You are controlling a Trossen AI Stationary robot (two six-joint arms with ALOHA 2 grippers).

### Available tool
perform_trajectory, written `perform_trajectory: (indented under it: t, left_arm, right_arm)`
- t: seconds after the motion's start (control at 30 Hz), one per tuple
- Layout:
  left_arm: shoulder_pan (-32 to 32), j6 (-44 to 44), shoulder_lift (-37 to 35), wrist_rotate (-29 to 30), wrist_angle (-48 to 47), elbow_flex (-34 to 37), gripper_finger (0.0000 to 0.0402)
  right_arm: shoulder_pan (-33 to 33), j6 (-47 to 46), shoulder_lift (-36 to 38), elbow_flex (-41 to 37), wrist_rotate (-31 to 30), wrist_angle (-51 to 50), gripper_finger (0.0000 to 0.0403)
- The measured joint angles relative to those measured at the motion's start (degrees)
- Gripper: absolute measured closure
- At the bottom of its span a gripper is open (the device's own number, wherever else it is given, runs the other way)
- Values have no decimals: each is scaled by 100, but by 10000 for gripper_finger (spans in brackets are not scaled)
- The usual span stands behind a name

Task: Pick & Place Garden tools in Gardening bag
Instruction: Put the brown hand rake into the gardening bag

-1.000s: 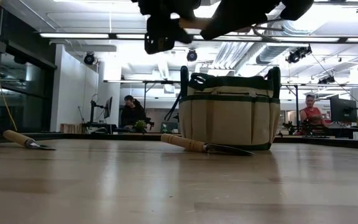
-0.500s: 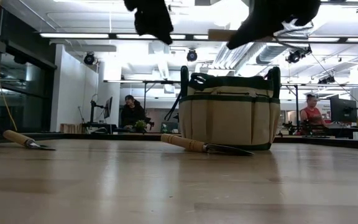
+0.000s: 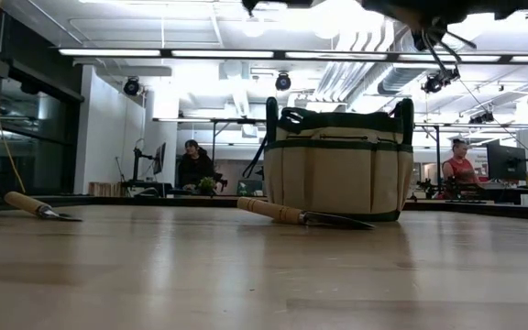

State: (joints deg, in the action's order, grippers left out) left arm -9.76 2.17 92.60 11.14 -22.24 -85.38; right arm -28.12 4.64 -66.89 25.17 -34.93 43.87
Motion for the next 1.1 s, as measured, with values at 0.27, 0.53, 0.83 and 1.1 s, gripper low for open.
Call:
perform_trajectory:
  t: [0.27,0.53,0.83,1.1]
  left_arm:
    - [0,643,183,-300,1586,0,224]
    - [0,661,339,-262,1961,0,224]
    - [0,661,330,-352,2238,-7,224]
    - [0,658,426,-400,2278,-4,224]
  right_arm:
    - [212,610,-180,-195,873,1552,347]
    - [445,853,-199,-194,1503,2069,347]
    - [535,856,-201,-194,1723,2246,347]
    - [542,1022,-201,-194,1880,2903,347]
